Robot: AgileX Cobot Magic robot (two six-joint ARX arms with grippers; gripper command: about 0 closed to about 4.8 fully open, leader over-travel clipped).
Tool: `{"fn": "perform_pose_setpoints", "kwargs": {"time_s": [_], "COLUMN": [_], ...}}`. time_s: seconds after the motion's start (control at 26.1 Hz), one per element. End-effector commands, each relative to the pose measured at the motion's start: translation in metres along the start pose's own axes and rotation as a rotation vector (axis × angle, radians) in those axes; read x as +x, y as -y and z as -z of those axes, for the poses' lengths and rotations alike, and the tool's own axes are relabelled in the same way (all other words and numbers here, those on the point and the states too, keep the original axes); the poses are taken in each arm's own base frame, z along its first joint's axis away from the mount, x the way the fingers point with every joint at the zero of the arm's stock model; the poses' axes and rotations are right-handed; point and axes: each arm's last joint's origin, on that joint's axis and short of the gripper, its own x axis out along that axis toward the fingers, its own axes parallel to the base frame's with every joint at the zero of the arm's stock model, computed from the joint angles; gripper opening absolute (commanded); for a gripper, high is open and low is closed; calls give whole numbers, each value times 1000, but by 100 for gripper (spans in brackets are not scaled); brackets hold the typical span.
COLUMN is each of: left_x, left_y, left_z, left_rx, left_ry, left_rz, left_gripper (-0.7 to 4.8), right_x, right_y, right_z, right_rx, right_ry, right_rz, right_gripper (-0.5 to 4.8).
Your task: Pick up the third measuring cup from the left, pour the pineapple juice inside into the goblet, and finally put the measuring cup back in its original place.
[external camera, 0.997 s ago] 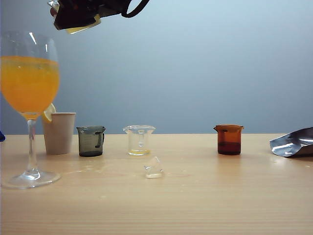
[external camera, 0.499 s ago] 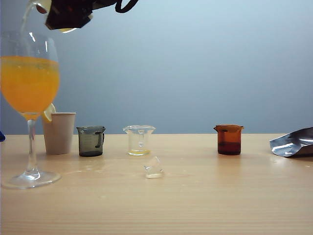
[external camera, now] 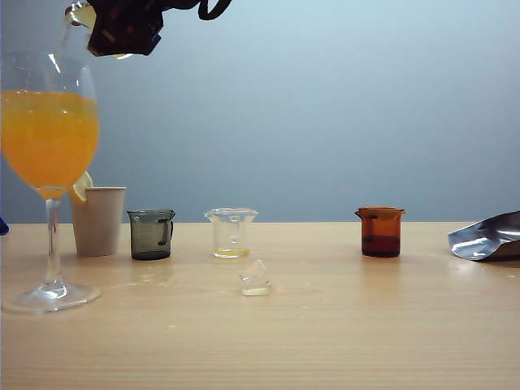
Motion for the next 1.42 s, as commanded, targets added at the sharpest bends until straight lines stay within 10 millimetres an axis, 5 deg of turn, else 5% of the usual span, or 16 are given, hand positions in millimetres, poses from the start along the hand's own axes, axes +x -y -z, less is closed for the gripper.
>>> {"fn": "perform_pose_setpoints", "kwargs": {"time_s": [0.04,1.42], "left_x": [0,-2], "left_y": [0,0], "left_z": [-1,2], "left_rx": [0,-3], "left_ry": [14,-10], "left_rz": [1,2], "left_gripper": [-5,-5], "right_x": [-2,-2], "right_y": [7,7], "right_z": [-6,-16], "right_rx": [-38,-311], "right_ry": [32,82], "right_rz": [46,114], "right_gripper": [106,106]}}
